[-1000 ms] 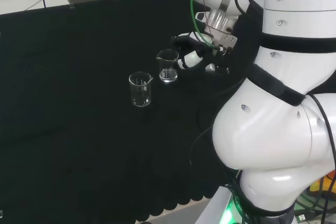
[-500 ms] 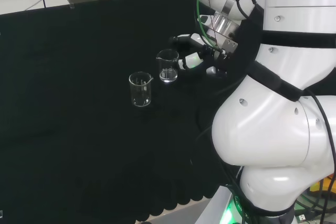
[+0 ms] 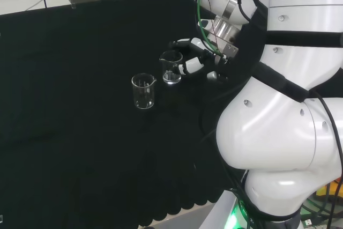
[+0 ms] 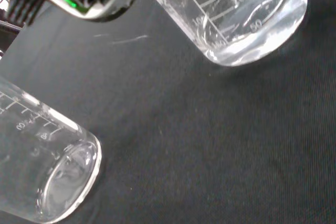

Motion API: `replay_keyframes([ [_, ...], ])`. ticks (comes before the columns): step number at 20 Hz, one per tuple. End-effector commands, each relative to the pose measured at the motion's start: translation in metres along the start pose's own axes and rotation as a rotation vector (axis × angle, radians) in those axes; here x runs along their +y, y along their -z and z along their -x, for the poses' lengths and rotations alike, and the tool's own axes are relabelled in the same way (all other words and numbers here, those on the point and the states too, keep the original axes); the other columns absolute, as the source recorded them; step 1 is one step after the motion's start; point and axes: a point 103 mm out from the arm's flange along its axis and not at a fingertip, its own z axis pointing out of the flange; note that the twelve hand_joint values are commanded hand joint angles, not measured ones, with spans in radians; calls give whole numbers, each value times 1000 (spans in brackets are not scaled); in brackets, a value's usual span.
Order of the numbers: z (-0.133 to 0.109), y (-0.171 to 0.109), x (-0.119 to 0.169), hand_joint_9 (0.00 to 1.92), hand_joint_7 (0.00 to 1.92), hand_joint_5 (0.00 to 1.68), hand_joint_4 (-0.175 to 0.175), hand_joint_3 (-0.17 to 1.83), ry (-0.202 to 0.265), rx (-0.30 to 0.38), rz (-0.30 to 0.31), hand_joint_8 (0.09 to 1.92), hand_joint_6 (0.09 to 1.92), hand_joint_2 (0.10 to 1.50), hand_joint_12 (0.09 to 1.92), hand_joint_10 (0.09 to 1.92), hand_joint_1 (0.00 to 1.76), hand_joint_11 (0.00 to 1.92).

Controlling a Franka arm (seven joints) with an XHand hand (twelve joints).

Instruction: Pick up the beaker on the right.

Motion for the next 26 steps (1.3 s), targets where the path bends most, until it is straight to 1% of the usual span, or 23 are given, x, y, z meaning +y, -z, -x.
replay_keyframes([
  [1, 1, -9, 4, 378, 306, 492, -27, 700, 8, 39, 5, 774, 87, 514, 1386, 655, 945, 24],
  [6, -1, -17, 8, 379, 293, 499, -28, 702, 31, 78, 17, 772, 87, 518, 1389, 657, 963, 14],
  [7, 2, -13, 6, 380, 293, 502, -28, 702, 34, 104, 26, 772, 87, 518, 1389, 657, 964, 13],
  [8, 1, -14, 7, 380, 293, 504, -27, 702, 42, 112, 28, 773, 87, 518, 1390, 657, 966, 12],
  [10, 1, -13, 8, 381, 293, 507, -27, 703, 65, 159, 39, 774, 87, 518, 1391, 658, 967, 11],
  [13, -2, -22, 13, 365, 277, 509, -26, 704, 74, 183, 40, 767, 87, 515, 1391, 650, 966, 8],
  [19, -2, -29, 17, 315, 233, 497, -23, 714, 79, 183, 16, 748, 87, 506, 1376, 628, 961, 0],
  [26, -3, -29, 21, 303, 227, 499, -20, 728, 72, 172, 22, 741, 87, 497, 1359, 620, 973, 0],
])
